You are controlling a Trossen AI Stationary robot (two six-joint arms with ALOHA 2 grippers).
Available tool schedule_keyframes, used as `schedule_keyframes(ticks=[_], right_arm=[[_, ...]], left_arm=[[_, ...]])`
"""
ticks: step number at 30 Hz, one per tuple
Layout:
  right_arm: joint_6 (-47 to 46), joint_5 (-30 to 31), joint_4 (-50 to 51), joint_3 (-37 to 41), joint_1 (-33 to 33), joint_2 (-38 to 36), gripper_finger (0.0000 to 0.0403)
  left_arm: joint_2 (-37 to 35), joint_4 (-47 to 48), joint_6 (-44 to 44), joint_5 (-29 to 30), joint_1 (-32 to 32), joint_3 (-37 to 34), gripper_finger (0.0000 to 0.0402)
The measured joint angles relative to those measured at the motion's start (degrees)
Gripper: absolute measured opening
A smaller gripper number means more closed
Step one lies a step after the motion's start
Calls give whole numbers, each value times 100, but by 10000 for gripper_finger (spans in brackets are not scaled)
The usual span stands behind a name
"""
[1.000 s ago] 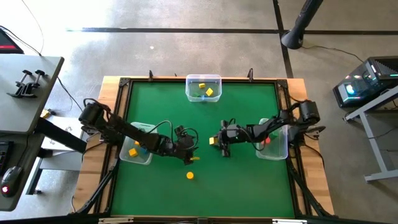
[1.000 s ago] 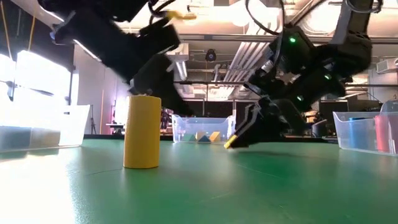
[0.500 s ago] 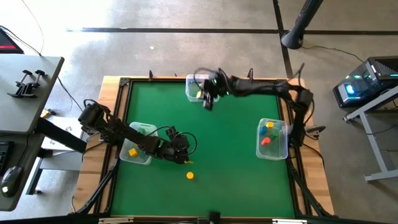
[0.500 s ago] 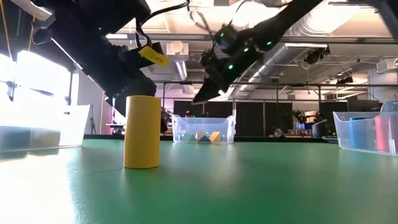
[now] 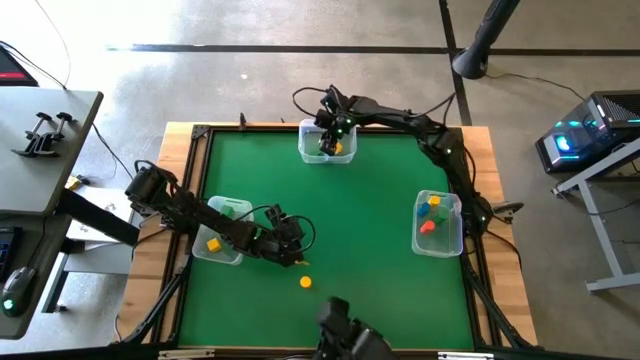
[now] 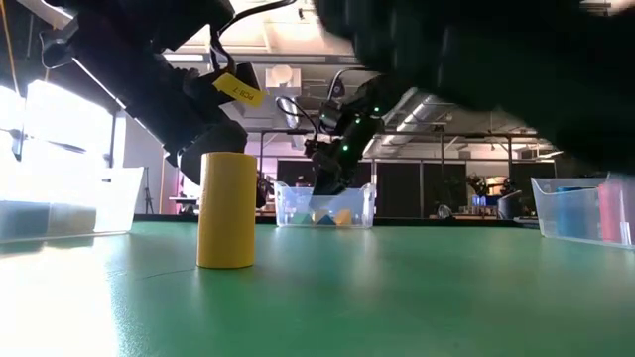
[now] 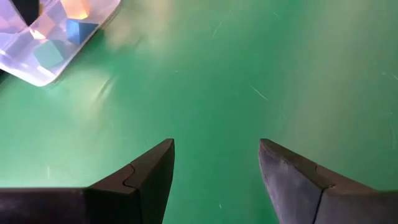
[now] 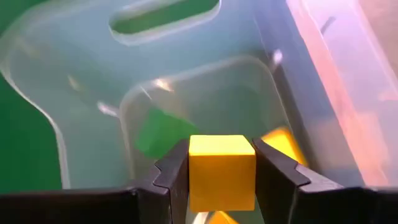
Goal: Sort blocks by size
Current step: Put the yellow triangle block into the top transparent bin, then put the yellow cylindrical block into the right transparent bin
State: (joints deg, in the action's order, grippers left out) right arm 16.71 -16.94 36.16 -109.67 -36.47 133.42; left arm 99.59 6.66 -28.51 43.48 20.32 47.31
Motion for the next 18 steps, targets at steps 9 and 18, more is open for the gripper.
schedule_keyframes(ticks=[9,18], right_arm=[[-33,183,92,-339,-15,287,179],[-60,222,53,-325,-17,287,169]], left_arm=[[0,14,-46,25,7,0,218],[0,17,-46,27,11,0,218]])
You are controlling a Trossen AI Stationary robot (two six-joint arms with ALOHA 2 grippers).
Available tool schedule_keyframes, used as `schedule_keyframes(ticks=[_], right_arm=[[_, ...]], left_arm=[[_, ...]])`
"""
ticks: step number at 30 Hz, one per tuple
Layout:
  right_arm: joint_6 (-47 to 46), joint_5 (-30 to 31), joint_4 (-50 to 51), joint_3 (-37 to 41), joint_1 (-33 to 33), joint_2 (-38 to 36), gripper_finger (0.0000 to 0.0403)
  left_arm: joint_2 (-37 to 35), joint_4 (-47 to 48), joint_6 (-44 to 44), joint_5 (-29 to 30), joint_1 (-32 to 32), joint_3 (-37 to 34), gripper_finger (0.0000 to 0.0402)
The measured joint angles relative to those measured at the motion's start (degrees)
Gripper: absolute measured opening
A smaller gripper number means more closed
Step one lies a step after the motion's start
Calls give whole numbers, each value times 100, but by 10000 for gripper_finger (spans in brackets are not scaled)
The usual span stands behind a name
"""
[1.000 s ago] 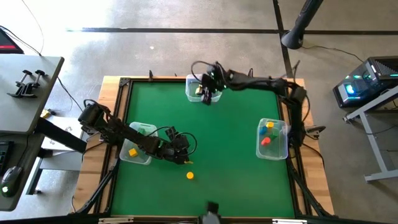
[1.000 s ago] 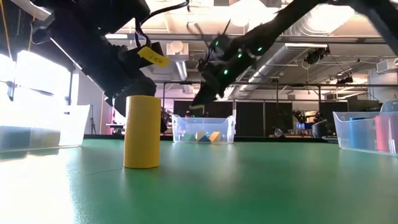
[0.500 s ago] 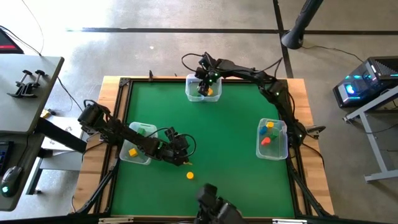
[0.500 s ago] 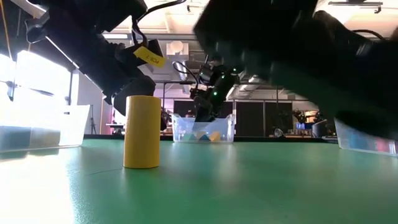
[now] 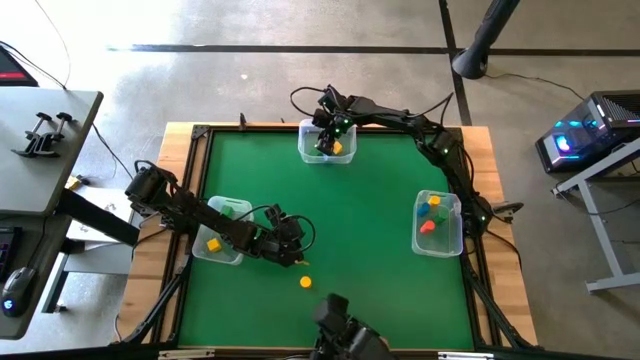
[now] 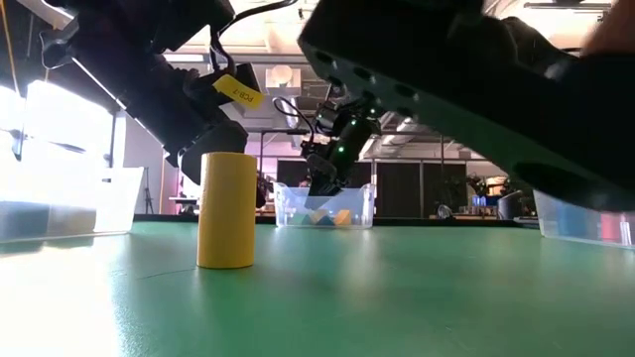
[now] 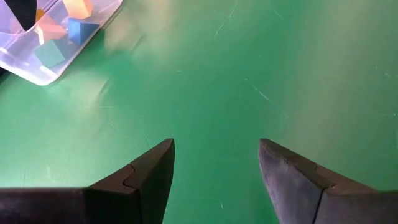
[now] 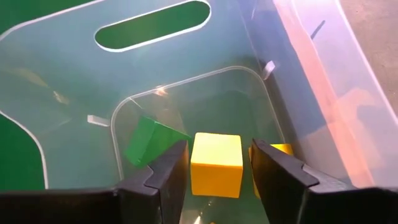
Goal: Sort blocks by size
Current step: Put the yellow cylindrical block into the right transparent bin
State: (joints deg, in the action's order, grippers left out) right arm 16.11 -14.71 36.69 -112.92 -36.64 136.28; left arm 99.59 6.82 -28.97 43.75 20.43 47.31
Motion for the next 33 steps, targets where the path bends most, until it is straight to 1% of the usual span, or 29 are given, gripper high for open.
schedule_keyframes(ticks=[6,13,18,20,23,28,30,33], right_arm=[[-59,100,21,39,39,-201,155],[-122,78,-40,138,219,-905,129],[-75,52,-180,519,553,-1449,108],[-20,19,-488,931,742,-1701,98],[49,53,-1050,1863,1055,-2110,82],[-73,86,-2278,3539,1524,-3159,58],[-180,120,-2629,4184,1713,-3552,50],[-409,125,-3245,5055,1990,-4156,41]], left_arm=[[0,1,0,-2,7,0,218],[2,56,-260,15,160,0,218],[2,428,-717,313,411,0,218],[2,487,-881,458,535,-48,218],[2,496,-1248,583,732,-208,218],[4,495,-2073,616,1046,-517,218],[4,339,-2263,630,1137,-652,218],[4,-83,-2285,598,1199,-887,218]])
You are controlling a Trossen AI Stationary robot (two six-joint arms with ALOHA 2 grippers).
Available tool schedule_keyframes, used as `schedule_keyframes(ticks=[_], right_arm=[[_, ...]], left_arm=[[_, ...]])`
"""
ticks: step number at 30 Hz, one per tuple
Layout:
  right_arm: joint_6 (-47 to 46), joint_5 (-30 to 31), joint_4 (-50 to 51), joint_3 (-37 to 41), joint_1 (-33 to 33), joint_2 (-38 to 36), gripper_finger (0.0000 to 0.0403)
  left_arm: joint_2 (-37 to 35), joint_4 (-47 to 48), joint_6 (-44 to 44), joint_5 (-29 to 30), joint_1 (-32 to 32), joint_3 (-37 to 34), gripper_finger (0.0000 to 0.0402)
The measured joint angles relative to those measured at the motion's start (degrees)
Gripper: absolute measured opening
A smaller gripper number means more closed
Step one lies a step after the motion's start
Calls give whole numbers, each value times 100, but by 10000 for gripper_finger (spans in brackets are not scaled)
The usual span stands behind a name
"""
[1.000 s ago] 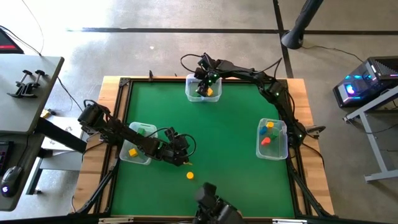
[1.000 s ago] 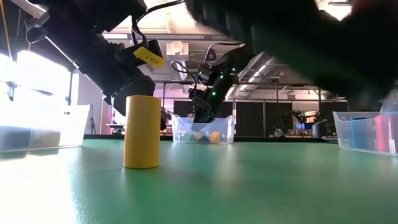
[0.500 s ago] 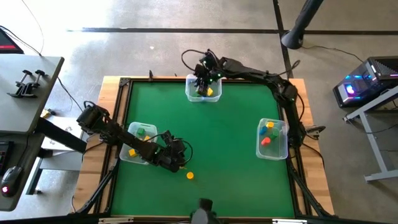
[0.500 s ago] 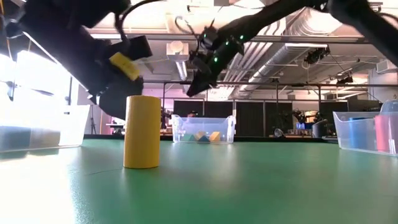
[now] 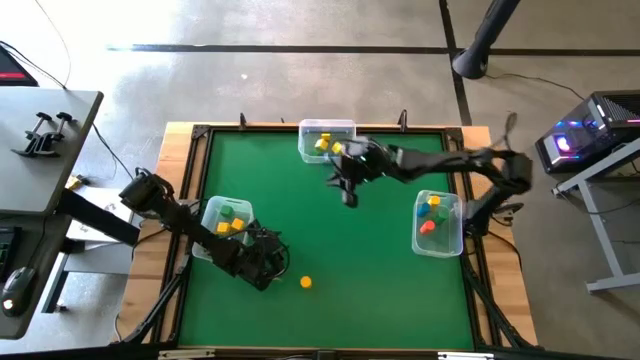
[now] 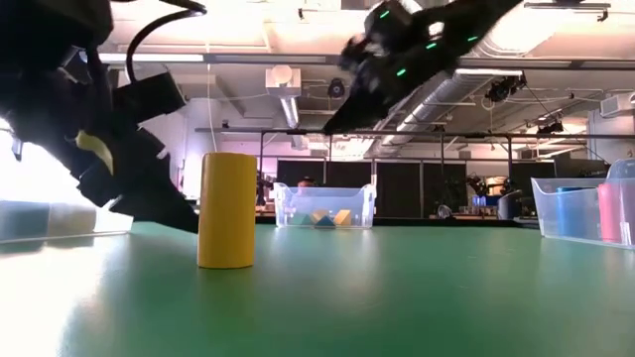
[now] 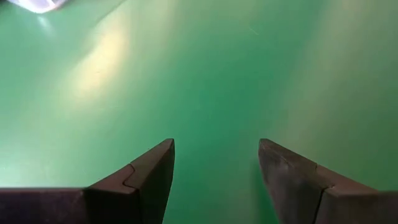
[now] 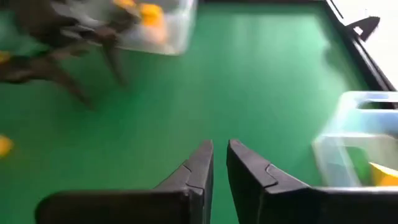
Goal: Sort blocks by size
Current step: Put the yellow cylindrical block into the right transparent bin
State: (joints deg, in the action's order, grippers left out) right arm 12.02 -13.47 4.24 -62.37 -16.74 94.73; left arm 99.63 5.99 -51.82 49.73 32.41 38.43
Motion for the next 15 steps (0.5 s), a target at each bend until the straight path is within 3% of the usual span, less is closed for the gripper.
schedule_keyframes(ticks=[8,15], right_arm=[[-671,291,-847,1830,630,-1427,28],[-1724,882,-2169,3302,1284,-2025,28]], left_arm=[[0,-1684,633,-394,-148,-471,218],[2,-2272,1541,-1103,-438,-597,218]])
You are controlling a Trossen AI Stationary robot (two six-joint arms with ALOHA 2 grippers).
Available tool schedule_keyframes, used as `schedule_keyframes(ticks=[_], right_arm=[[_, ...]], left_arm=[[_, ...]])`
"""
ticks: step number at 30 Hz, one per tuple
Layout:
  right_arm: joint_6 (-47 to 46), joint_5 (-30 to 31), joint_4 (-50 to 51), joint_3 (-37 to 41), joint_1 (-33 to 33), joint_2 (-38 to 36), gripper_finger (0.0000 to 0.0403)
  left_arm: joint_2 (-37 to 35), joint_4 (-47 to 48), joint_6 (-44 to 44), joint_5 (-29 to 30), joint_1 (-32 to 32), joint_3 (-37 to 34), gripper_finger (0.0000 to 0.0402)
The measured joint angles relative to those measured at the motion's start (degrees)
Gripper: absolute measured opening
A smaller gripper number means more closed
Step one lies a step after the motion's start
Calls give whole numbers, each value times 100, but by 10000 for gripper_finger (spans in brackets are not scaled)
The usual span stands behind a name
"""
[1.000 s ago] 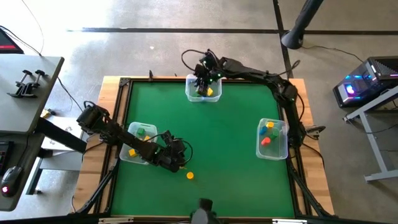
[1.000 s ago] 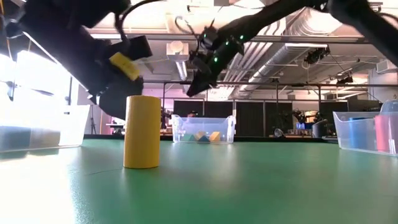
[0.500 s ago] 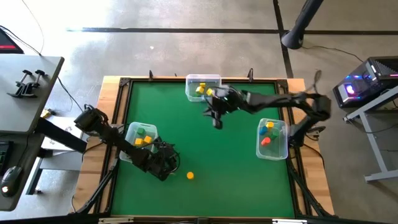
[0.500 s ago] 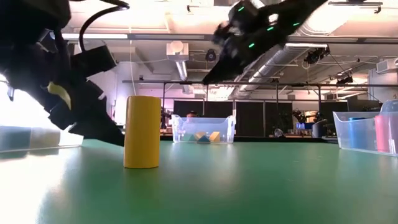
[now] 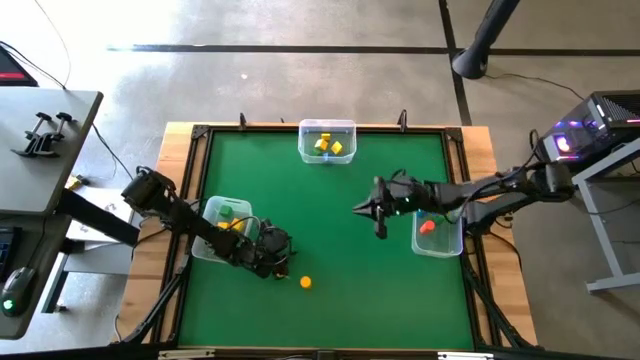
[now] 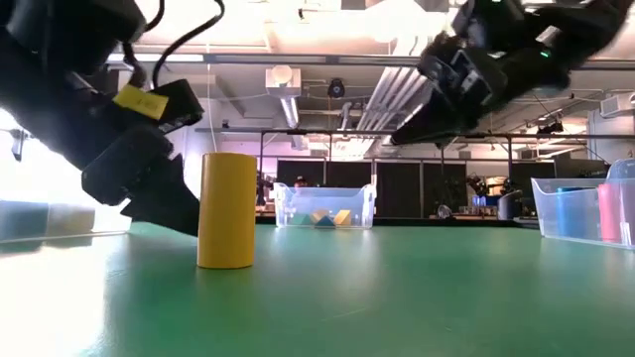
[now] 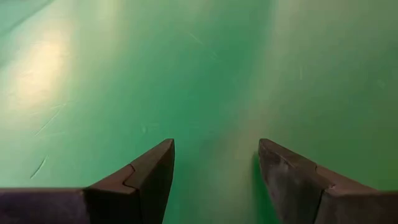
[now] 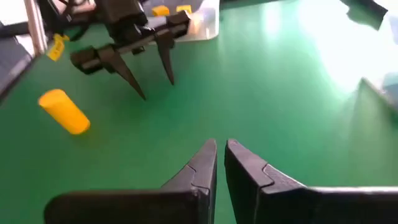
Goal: Sort blocks by size
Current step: Put the yellow cylindrical block into the right transparent bin
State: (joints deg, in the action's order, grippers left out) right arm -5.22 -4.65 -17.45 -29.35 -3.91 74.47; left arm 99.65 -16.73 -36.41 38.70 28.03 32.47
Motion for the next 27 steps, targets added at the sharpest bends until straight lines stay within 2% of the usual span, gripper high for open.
schedule_keyframes(ticks=[6,14,21,27], right_arm=[[-821,676,-1450,808,667,10,28],[-935,1721,-1762,886,1295,41,28],[-1023,1968,-1765,886,1386,42,28],[-1040,1970,-1778,886,1384,42,28]], left_arm=[[-2,16,827,-403,-119,13,218],[-26,21,2044,-1166,-128,30,218],[-102,-38,1794,-1688,-19,22,218],[-615,122,1729,-2070,291,26,219]])
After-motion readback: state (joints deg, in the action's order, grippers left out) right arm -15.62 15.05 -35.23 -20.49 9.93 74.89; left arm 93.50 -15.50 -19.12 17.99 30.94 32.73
